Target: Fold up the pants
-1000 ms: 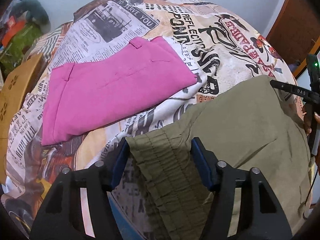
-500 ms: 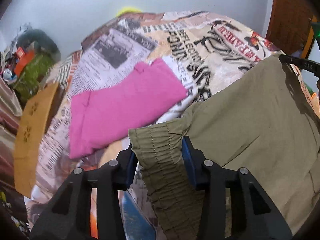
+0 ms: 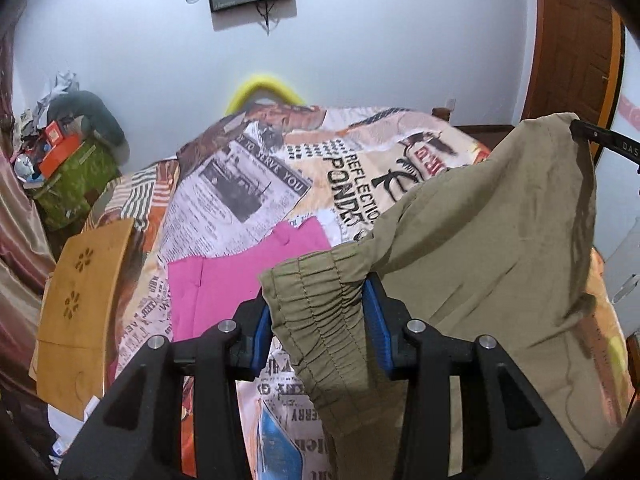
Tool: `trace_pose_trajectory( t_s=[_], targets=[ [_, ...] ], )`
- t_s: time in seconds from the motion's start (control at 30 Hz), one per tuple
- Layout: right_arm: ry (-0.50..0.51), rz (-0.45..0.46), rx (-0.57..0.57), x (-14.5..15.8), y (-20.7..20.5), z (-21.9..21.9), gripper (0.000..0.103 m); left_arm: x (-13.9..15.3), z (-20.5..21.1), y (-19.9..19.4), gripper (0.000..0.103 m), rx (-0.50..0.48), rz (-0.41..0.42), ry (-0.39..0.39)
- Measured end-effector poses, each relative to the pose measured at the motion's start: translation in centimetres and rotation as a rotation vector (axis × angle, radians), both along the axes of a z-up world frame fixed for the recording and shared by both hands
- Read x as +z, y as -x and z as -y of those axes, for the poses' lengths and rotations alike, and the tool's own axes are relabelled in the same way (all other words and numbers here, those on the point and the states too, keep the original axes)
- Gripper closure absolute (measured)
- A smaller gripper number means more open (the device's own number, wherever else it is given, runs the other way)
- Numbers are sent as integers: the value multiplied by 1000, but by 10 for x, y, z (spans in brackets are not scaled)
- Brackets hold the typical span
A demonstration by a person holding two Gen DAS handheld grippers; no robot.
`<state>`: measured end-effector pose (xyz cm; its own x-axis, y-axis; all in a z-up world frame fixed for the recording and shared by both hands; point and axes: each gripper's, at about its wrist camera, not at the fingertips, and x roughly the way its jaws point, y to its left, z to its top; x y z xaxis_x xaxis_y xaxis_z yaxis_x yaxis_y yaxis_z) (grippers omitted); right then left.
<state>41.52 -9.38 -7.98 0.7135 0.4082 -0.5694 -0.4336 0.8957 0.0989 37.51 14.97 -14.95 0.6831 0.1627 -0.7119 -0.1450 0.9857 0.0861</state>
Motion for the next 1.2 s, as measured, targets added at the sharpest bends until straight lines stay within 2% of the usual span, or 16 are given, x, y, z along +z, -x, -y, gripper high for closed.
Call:
trace_pose_trajectory(
  t_s=[0.33, 0.57, 0.63, 0.73, 0.9, 1.2],
  targets=[
    [-35, -35, 22, 5, 60, 28, 99, 13, 21, 42, 62, -25, -12, 19],
    [-8, -43, 58, 8, 105, 38, 99, 13, 35, 81, 63, -45, -26, 26],
    [3, -46, 64, 7, 119, 41, 99, 12, 38, 90, 74, -45, -33, 19],
    [8, -77, 70, 3, 137, 45, 99, 10, 38, 106, 77, -45, -41, 25],
    [-4, -111, 62, -9, 164, 51, 99, -2, 34, 132, 80, -47, -66, 43],
    [-27, -205, -3, -47, 212, 74, 99, -36, 29, 170, 80, -46, -140, 99]
  ],
)
